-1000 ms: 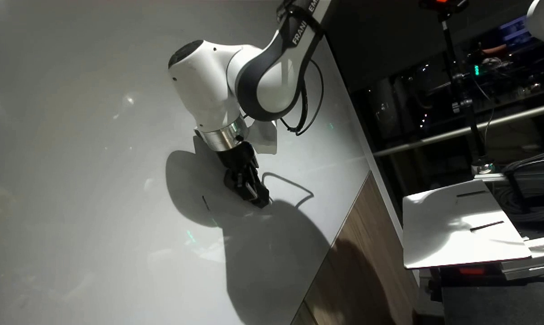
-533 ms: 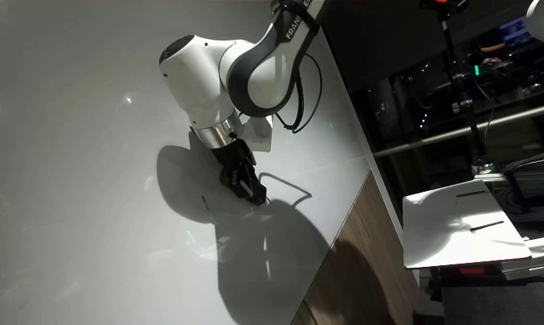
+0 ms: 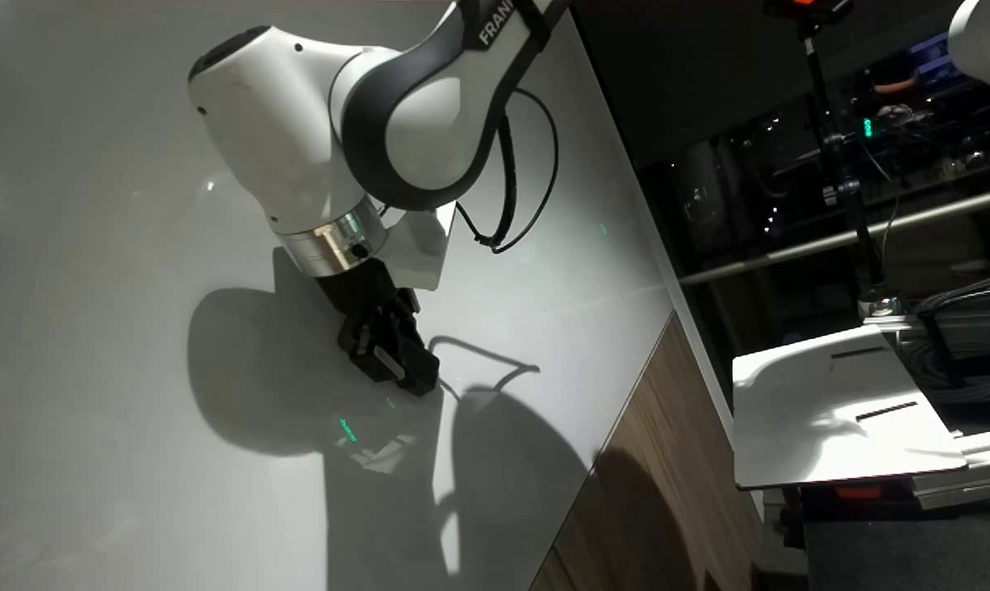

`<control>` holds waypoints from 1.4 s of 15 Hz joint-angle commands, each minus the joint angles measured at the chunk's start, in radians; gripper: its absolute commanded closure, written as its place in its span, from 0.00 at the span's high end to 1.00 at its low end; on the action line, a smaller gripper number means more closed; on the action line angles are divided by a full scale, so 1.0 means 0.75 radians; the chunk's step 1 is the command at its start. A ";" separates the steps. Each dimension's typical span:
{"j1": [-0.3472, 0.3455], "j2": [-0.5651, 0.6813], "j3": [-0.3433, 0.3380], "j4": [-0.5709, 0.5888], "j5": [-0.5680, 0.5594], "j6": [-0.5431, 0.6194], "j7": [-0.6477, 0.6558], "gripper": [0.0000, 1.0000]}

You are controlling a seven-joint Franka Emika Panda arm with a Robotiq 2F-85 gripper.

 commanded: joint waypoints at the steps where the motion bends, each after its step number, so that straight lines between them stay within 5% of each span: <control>1: 0.062 0.133 -0.004 0.215 -0.052 -0.033 -0.002 0.32; 8: 0.134 0.204 -0.022 0.340 -0.081 -0.120 -0.031 0.32; 21: 0.061 0.069 -0.063 0.198 -0.182 -0.146 -0.057 0.32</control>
